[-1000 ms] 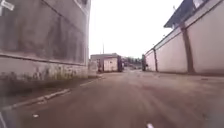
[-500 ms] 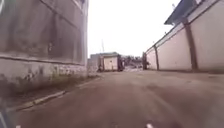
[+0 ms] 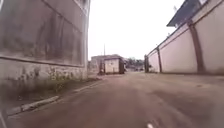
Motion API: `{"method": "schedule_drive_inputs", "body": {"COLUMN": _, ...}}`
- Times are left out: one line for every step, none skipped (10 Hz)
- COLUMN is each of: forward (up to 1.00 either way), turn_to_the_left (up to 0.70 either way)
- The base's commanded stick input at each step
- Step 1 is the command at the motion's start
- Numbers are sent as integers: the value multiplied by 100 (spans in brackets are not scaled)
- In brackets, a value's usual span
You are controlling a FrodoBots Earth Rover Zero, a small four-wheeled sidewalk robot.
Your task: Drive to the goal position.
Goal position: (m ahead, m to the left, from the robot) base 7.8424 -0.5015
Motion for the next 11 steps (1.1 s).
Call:
{"method": "schedule_drive_inputs", "body": {"forward": 70, "turn_to_the_left": 0}}
{"method": "schedule_drive_inputs", "body": {"forward": 70, "turn_to_the_left": 0}}
{"method": "schedule_drive_inputs", "body": {"forward": 70, "turn_to_the_left": 0}}
{"method": "schedule_drive_inputs", "body": {"forward": 70, "turn_to_the_left": 0}}
{"method": "schedule_drive_inputs", "body": {"forward": 70, "turn_to_the_left": 0}}
{"method": "schedule_drive_inputs", "body": {"forward": 70, "turn_to_the_left": 0}}
{"method": "schedule_drive_inputs", "body": {"forward": 70, "turn_to_the_left": 0}}
{"method": "schedule_drive_inputs", "body": {"forward": 70, "turn_to_the_left": 0}}
{"method": "schedule_drive_inputs", "body": {"forward": 70, "turn_to_the_left": 0}}
{"method": "schedule_drive_inputs", "body": {"forward": 70, "turn_to_the_left": 0}}
{"method": "schedule_drive_inputs", "body": {"forward": 70, "turn_to_the_left": -28}}
